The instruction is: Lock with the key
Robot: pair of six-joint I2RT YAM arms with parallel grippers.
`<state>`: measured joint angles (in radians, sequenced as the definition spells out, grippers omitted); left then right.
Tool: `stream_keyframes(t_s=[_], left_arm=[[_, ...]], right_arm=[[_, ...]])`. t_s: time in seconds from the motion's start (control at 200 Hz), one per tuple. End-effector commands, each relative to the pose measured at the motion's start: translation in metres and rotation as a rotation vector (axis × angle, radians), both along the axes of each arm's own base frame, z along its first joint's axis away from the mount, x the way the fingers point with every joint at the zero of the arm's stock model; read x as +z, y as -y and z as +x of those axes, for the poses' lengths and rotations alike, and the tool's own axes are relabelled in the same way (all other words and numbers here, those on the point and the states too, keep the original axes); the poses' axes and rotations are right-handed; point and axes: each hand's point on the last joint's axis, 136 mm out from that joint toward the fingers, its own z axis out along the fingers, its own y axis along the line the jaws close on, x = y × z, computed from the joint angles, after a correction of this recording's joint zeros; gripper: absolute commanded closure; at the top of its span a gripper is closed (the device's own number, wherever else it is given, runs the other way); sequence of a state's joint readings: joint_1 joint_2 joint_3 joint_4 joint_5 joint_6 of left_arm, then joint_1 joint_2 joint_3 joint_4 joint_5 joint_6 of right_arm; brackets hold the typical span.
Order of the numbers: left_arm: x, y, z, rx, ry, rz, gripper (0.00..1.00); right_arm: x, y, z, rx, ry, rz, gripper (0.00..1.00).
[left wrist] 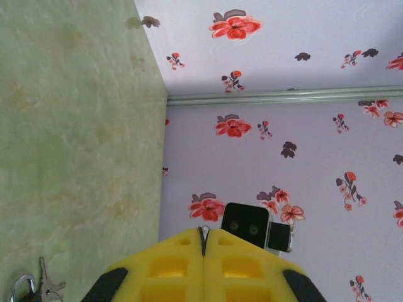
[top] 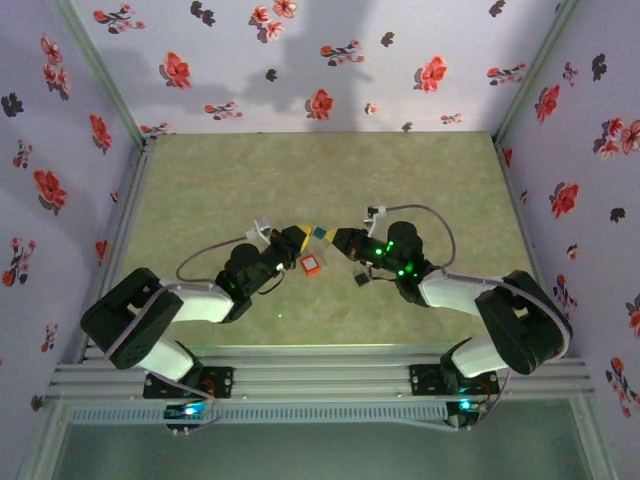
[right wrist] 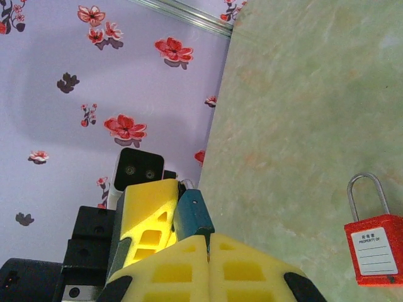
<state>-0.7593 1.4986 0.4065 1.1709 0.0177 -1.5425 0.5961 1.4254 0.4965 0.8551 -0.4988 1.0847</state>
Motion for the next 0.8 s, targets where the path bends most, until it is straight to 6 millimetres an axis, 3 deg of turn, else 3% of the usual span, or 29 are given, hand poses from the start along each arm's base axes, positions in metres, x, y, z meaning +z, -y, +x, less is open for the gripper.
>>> stream_keyframes(t_s=[0.0,0.795], left_arm=[[0.023,-0.018,0.009,0.098,0.065,-0.052,1.0],[0.023,-0.032,0.01,0.143,0.06,-0.059,1.0]], right_arm=[[0.002,-0.001,0.002,0.002,0.006,0.001,1.0],[0.002,-0.004,0.001,0.009,0.007,-0.001,1.0]])
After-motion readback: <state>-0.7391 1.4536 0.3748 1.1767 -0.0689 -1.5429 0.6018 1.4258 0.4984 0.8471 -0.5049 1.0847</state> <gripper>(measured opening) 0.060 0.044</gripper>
